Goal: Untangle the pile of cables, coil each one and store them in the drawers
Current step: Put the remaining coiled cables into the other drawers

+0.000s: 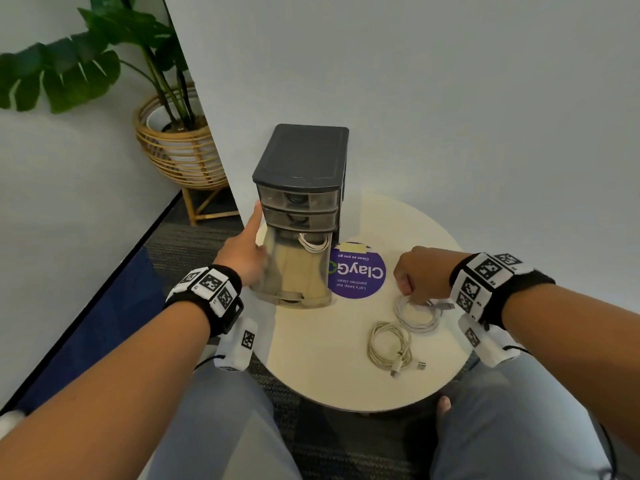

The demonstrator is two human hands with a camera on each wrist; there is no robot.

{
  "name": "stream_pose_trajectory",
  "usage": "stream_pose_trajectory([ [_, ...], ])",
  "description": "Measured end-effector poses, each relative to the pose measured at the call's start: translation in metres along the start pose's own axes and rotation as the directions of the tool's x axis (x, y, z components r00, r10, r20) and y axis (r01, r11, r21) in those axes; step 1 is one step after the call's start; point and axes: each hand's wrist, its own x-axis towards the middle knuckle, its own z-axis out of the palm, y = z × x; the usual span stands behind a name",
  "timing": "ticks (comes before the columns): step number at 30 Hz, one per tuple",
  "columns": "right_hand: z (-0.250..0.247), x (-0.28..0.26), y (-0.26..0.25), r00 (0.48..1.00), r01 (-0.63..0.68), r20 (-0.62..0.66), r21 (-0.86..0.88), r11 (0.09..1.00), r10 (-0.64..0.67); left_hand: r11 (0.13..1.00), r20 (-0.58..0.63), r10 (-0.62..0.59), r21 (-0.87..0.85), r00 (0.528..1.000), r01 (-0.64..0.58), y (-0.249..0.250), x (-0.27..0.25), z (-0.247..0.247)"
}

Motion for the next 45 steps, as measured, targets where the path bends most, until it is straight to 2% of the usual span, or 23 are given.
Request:
stream_pose_trajectory([
  [2, -0.005, 0.0, 0.003, 0.997, -0.014, -0.07, 0.083, 0.996, 0.02, 1.0, 0.009, -0.005, -0.006, 1.0, 0.005, 0.0, 0.0, 0.0],
  [5, -0.022, -0.003, 0.003, 0.978, 0.012, -0.203, 0.304, 0.953, 0.053, 1.0, 0.018, -0.007, -0.004, 1.0, 0.007, 0.0, -0.001, -0.001],
  [7, -0.038, -0.005, -0.004, 0.959, 0.067, -0.273, 0.472, 0.879, 0.073, 1.0, 0.023, -0.006, -0.008, 1.0, 0.006, 0.0, -0.001, -0.001],
  [10, -0.06, -0.001, -0.023, 0.926, 0.169, -0.356, 0.689, 0.705, 0.126, 1.0, 0.024, -0.012, -0.011, 1.0, 0.012, -0.001, -0.001, -0.002],
  [13, -0.074, 0.01, -0.052, 0.918, 0.217, -0.367, 0.783, 0.583, 0.152, 0.999, 0.031, -0.024, -0.03, 0.999, 0.025, -0.001, -0.001, -0.002],
  [16, -0.074, 0.027, -0.082, 0.937, 0.197, -0.322, 0.809, 0.554, 0.137, 0.999, 0.036, -0.037, -0.038, 0.999, 0.038, 0.0, -0.002, -0.003],
  [18, -0.068, 0.041, -0.097, 0.945, 0.143, -0.277, 0.829, 0.54, 0.175, 0.999, 0.031, -0.036, -0.033, 0.999, 0.037, 0.001, -0.003, -0.004],
  [20, -0.06, 0.056, -0.107, 0.934, 0.079, -0.258, 0.822, 0.564, 0.245, 0.999, 0.034, -0.03, -0.028, 0.999, 0.031, 0.002, -0.004, -0.005],
  [22, -0.051, 0.067, -0.117, 0.907, 0.022, -0.277, 0.785, 0.619, 0.319, 0.999, 0.03, -0.027, -0.024, 0.999, 0.028, 0.001, -0.005, -0.005],
  [25, -0.041, 0.077, -0.126, 0.863, -0.021, -0.313, 0.762, 0.648, 0.396, 0.999, 0.023, -0.027, -0.022, 0.999, 0.028, 0.0, -0.005, -0.003],
  [26, -0.038, 0.08, -0.128, 0.851, -0.021, -0.323, 0.766, 0.642, 0.413, 0.999, 0.019, -0.026, -0.025, 0.999, 0.026, 0.0, -0.005, -0.002],
  [28, -0.035, 0.082, -0.128, 0.857, 0.005, -0.298, 0.82, 0.573, 0.42, 0.999, 0.017, -0.018, -0.031, 1.0, 0.019, 0.0, -0.004, -0.002],
  [30, -0.034, 0.08, -0.129, 0.87, 0.052, -0.303, 0.842, 0.537, 0.39, 1.0, 0.016, -0.014, -0.028, 1.0, 0.014, -0.001, -0.002, -0.001],
  [31, -0.033, 0.079, -0.13, 0.862, 0.086, -0.349, 0.816, 0.572, 0.367, 1.0, 0.015, -0.013, -0.026, 1.0, 0.013, -0.001, -0.002, -0.001],
  [33, -0.03, 0.075, -0.131, 0.824, 0.194, -0.504, 0.68, 0.707, 0.26, 1.0, 0.02, -0.011, -0.029, 1.0, 0.012, -0.001, 0.0, -0.001],
  [35, -0.026, 0.07, -0.133, 0.817, 0.274, -0.572, 0.496, 0.824, 0.072, 0.999, 0.028, -0.016, -0.032, 0.999, 0.017, -0.001, 0.0, -0.001],
  [36, -0.025, 0.07, -0.133, 0.826, 0.298, -0.564, 0.418, 0.858, -0.012, 0.999, 0.03, -0.021, -0.033, 0.999, 0.022, 0.0, -0.001, -0.001],
  [38, -0.023, 0.07, -0.133, 0.851, 0.292, -0.518, 0.321, 0.901, -0.092, 0.999, 0.025, -0.032, -0.025, 0.999, 0.032, 0.001, -0.001, -0.001],
  [45, -0.028, 0.076, -0.138, 0.9, 0.201, -0.429, 0.246, 0.948, -0.08, 1.0, 0.027, -0.026, -0.007, 0.999, 0.026, 0.005, -0.004, -0.002],
])
